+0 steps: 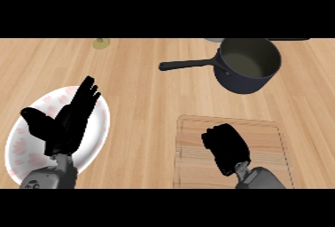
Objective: Pick the bell pepper from the cutting board and place it in the pot
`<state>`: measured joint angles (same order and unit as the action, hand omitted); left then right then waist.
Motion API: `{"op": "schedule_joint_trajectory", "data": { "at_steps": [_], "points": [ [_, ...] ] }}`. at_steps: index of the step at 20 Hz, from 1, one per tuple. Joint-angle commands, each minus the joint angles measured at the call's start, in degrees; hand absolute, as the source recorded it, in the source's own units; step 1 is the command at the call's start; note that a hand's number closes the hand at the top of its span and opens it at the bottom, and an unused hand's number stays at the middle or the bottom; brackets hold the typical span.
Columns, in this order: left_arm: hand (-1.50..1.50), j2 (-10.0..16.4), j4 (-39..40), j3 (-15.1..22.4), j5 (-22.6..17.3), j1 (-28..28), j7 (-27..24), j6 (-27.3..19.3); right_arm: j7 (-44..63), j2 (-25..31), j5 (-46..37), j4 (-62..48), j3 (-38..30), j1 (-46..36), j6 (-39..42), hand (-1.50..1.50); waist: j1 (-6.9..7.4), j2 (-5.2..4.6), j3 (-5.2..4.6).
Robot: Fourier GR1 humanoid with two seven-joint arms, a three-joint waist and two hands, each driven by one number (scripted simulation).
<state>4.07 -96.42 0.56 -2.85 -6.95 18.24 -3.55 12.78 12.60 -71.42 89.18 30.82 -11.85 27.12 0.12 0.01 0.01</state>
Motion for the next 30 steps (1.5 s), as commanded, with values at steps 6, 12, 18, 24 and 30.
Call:
{"op": "schedule_joint_trajectory", "data": {
  "at_steps": [6, 12, 18, 24, 30],
  "points": [
    [0.00, 0.5, -0.3, -2.4, -0.1, 0.2, 0.7, -1.2, 23.0, -12.2, -1.3, -2.2, -16.9, 2.5, -5.8, 1.50, -4.15, 0.22, 0.07],
    [0.00, 0.6, -0.4, -3.6, 0.1, 1.4, 0.4, -2.3, 43.6, -12.5, 0.5, 0.1, -30.3, 3.9, -16.2, 1.50, -8.26, 0.50, 0.38],
    [0.00, 0.6, -0.8, -2.5, 0.3, 2.3, 0.0, -1.5, 65.1, -12.6, -4.8, 1.8, -35.0, 0.9, -24.8, 1.50, -4.19, 0.64, -0.36],
    [0.00, 0.4, -1.0, -1.0, 0.0, 0.8, 0.3, -0.1, 72.3, -12.6, -15.1, 4.6, -35.1, -5.3, -25.7, 1.50, -0.26, 0.57, -0.71],
    [0.00, 0.6, -0.5, 0.8, 0.3, 0.2, 0.5, 1.4, 72.4, -12.6, -28.9, 5.4, -34.7, -13.1, -21.5, 1.50, 2.96, 0.11, -0.92]
  ]
}}
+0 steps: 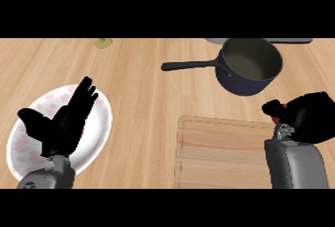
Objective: Pick the bell pepper from the cutting board and place it in the pot
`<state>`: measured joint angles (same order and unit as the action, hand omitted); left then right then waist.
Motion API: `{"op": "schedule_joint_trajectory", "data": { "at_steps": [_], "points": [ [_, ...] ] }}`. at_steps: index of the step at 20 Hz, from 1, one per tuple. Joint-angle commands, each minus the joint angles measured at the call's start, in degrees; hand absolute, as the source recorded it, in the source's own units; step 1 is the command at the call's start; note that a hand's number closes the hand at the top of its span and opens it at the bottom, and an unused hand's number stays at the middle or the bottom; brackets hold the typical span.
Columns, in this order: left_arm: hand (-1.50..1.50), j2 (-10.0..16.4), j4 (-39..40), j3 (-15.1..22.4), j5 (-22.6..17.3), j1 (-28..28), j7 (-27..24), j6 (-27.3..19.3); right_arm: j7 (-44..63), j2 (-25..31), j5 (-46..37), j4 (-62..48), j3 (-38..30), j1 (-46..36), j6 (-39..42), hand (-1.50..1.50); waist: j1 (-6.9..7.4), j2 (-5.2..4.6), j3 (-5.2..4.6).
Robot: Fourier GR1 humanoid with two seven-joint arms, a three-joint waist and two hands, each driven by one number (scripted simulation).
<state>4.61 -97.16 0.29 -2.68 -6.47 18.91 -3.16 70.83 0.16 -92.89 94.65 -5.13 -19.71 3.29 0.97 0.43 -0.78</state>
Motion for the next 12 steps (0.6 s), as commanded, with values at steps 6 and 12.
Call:
{"op": "schedule_joint_trajectory", "data": {
  "at_steps": [6, 12],
  "points": [
    [0.00, -1.5, 0.7, 3.6, 0.5, -2.4, 0.2, 1.3, 14.4, -0.2, -18.6, -1.7, 1.6, -20.2, 8.4, 1.50, 5.11, -0.78, 0.01],
    [0.00, -1.4, 1.9, 3.6, 0.0, -3.5, 0.8, 2.1, 14.4, -0.2, -24.2, -7.0, -3.9, -31.3, 12.7, 1.50, 6.42, -1.40, 0.40]
  ]
}}
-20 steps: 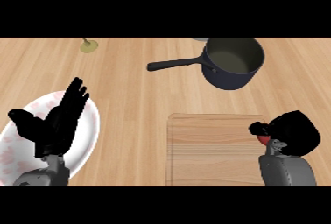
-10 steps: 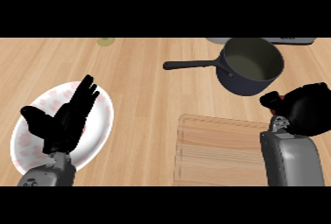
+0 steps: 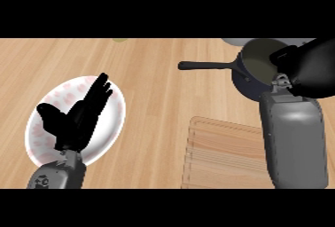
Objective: Pick the bell pepper from the cutting board and place it in the pot
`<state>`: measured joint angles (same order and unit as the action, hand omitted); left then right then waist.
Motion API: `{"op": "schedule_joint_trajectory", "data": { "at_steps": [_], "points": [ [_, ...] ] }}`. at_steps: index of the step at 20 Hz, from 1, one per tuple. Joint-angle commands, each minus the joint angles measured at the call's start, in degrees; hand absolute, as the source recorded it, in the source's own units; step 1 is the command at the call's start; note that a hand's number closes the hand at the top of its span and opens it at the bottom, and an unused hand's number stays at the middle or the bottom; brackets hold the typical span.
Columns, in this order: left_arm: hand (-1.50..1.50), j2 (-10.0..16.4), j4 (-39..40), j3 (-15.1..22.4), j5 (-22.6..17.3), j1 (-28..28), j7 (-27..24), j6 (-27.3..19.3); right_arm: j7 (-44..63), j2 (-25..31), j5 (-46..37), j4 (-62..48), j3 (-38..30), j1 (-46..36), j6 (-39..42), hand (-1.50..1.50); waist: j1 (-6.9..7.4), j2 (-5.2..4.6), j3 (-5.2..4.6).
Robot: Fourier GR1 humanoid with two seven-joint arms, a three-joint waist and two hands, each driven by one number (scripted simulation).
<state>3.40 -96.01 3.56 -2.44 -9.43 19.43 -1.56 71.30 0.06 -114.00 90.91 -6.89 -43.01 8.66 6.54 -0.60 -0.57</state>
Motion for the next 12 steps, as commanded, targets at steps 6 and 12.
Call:
{"op": "schedule_joint_trajectory", "data": {
  "at_steps": [6, 12],
  "points": [
    [0.00, -0.2, 1.7, 0.6, 0.6, -2.2, -0.2, 0.3, 13.9, -0.1, -7.1, -9.1, -10.4, -16.4, 7.9, 1.50, 1.13, -1.03, 0.34],
    [0.00, -1.3, 2.4, 0.1, 0.8, -4.3, 0.6, -1.3, 13.9, -0.1, -7.7, -14.1, -18.8, -20.9, 6.0, 1.50, 0.56, -1.06, 0.50]
  ]
}}
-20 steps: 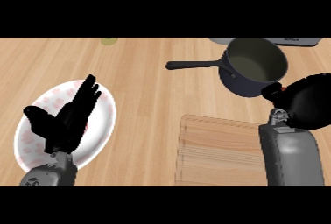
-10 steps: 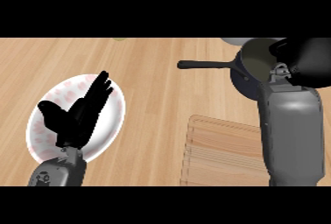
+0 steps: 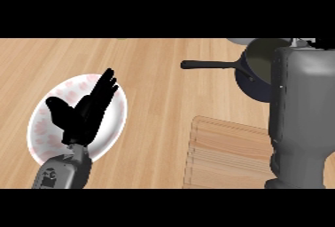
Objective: Pick the bell pepper from the cutting board and place it in the pot
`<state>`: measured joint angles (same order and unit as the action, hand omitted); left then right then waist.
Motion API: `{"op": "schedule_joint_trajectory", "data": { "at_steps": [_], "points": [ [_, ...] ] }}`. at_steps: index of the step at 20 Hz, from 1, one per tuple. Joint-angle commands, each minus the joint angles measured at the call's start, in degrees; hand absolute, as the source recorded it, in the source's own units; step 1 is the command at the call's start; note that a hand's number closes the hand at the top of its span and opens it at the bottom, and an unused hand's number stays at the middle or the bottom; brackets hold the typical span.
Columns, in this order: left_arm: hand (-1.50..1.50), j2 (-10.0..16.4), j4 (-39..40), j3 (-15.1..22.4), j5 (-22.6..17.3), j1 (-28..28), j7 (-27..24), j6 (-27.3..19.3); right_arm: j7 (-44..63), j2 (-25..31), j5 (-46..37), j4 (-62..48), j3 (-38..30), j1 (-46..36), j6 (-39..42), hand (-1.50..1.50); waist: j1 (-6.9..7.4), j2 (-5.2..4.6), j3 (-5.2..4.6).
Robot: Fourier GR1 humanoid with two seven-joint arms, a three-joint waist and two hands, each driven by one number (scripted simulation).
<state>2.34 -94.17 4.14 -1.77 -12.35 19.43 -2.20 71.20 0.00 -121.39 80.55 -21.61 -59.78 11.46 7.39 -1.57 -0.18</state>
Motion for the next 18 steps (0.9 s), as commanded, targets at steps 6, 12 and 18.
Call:
{"op": "schedule_joint_trajectory", "data": {
  "at_steps": [6, 12, 18],
  "points": [
    [0.00, 0.4, -0.3, -1.0, -0.9, -0.8, 0.5, 0.3, 14.0, 0.0, 2.4, -12.1, -11.0, -4.0, -0.6, 1.50, -0.65, -0.07, 0.16],
    [0.00, -0.3, 1.3, -0.2, 0.2, -1.1, -0.6, -0.2, 14.0, 0.0, 8.1, -8.5, -19.3, -4.1, -13.2, -1.50, 0.26, -0.64, 0.32],
    [0.00, -0.8, 1.0, 0.2, 0.8, -1.7, -0.3, -0.9, 14.0, 0.0, 10.7, -7.4, -19.3, -3.6, -25.7, -1.50, 0.35, -0.42, 0.27]
  ]
}}
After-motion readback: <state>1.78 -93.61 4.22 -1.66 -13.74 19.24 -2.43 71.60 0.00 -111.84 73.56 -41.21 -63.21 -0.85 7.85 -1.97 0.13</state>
